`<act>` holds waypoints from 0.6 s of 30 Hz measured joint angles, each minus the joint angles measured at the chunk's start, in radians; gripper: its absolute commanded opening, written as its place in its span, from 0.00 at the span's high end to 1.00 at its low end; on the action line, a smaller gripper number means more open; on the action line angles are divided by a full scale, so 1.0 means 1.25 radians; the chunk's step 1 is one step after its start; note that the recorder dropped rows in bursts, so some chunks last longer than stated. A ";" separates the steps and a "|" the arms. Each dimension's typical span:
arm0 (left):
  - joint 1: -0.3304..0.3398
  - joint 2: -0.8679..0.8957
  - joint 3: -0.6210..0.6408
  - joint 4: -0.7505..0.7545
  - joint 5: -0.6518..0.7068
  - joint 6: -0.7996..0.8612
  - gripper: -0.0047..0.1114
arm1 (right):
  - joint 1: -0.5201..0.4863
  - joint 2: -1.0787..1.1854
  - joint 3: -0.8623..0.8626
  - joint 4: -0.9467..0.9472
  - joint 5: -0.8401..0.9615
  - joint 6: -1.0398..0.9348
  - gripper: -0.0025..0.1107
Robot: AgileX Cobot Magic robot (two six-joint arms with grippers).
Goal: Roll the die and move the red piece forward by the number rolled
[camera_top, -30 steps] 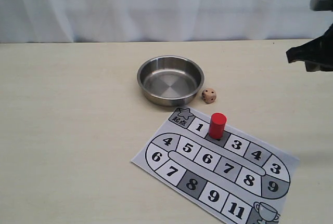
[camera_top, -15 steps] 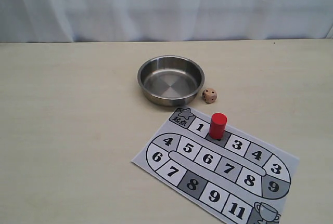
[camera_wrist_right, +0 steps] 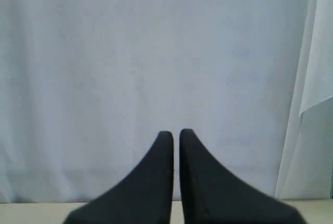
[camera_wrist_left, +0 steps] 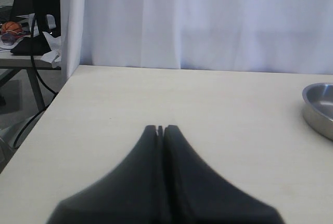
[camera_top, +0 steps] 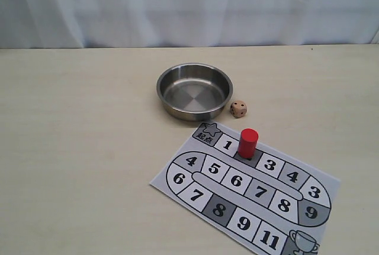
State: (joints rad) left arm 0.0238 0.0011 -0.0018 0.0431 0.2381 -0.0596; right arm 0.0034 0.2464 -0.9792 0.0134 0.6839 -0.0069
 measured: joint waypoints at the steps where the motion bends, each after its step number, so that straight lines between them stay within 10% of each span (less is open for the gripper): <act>1: 0.000 0.000 0.000 0.000 0.000 0.000 0.96 | 0.000 -0.021 0.000 0.000 0.007 0.000 0.94; 18: 0.000 0.000 0.000 0.000 0.000 0.000 0.96 | 0.000 -0.195 0.000 0.000 0.143 -0.012 0.94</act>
State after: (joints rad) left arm 0.0238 0.0011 -0.0018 0.0431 0.2381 -0.0596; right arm 0.0034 0.0020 -0.9792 0.0134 0.8626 -0.0216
